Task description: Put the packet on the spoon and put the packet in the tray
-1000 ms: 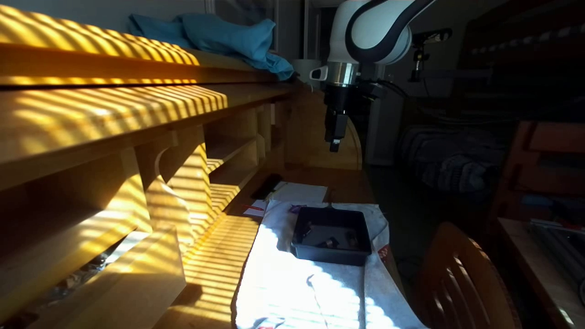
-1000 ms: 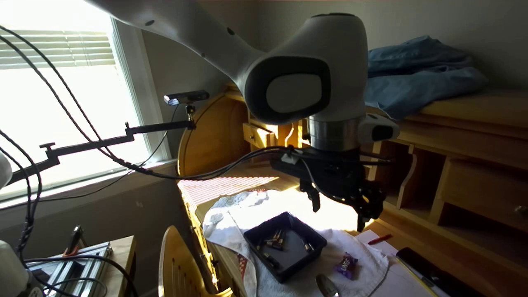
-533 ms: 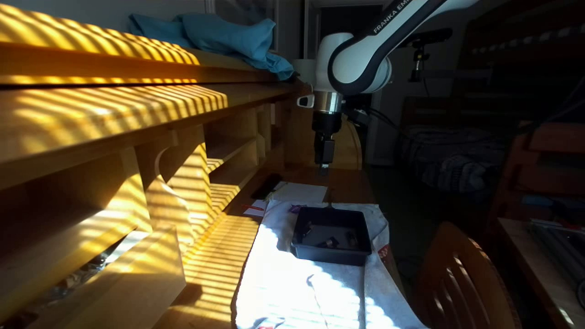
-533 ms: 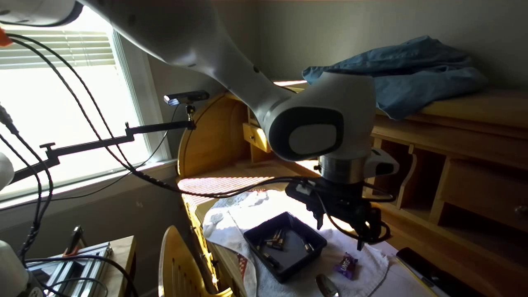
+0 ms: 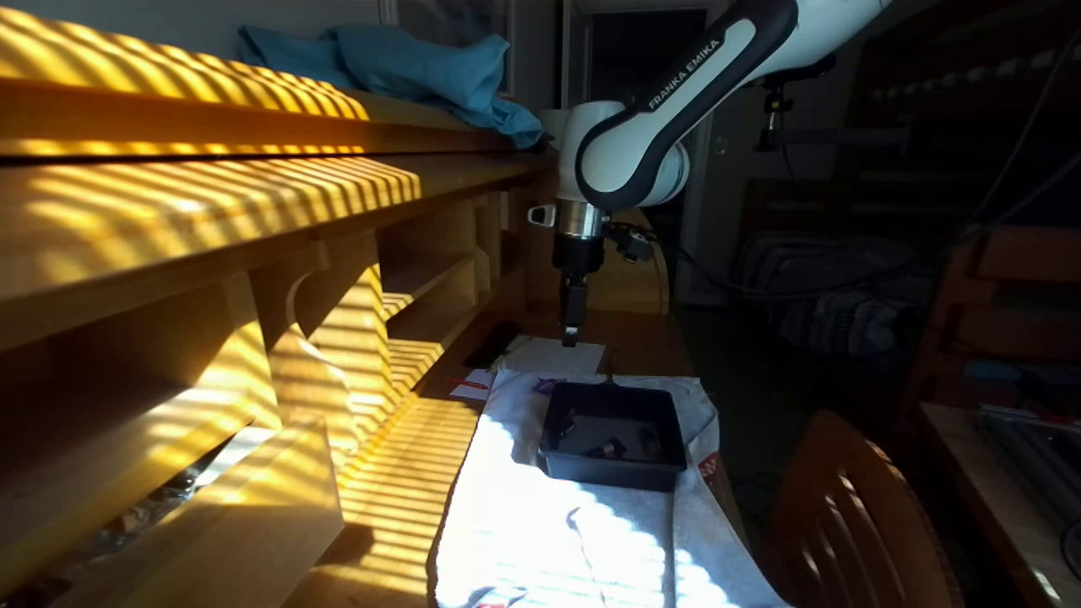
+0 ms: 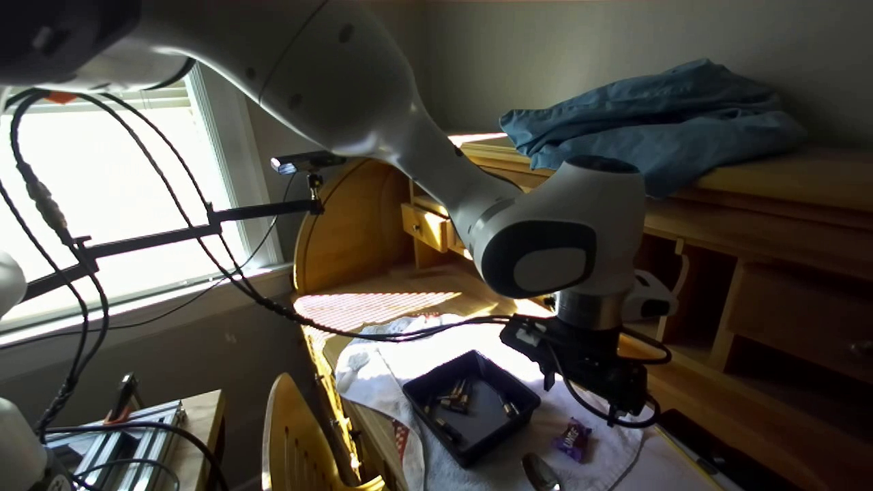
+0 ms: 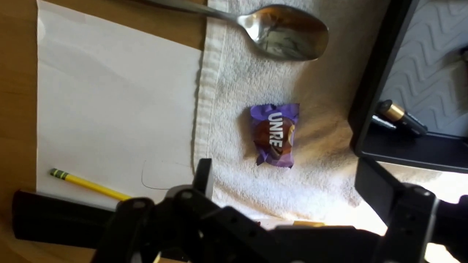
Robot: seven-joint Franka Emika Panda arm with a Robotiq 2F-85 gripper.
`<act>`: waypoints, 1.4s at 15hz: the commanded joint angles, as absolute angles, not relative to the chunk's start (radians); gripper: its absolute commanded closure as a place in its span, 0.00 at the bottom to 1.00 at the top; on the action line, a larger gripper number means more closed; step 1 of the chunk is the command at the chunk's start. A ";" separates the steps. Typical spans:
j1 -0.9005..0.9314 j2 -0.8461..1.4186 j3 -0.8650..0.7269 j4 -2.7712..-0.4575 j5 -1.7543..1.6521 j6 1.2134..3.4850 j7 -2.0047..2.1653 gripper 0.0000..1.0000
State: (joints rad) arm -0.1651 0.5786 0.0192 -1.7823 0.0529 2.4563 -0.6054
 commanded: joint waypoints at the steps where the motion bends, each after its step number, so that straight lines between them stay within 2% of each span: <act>1: -0.188 0.644 0.060 -1.712 0.057 2.463 -0.604 0.00; 14: -0.183 0.768 0.058 -1.622 0.030 2.429 -0.584 0.00; 17: -0.182 0.783 0.057 -1.612 0.027 2.431 -0.580 0.34; 21: -0.182 0.795 0.056 -1.599 0.025 2.430 -0.578 0.64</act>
State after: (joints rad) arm -0.1708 0.7696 0.0459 -1.6401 0.0482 2.4575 -0.6033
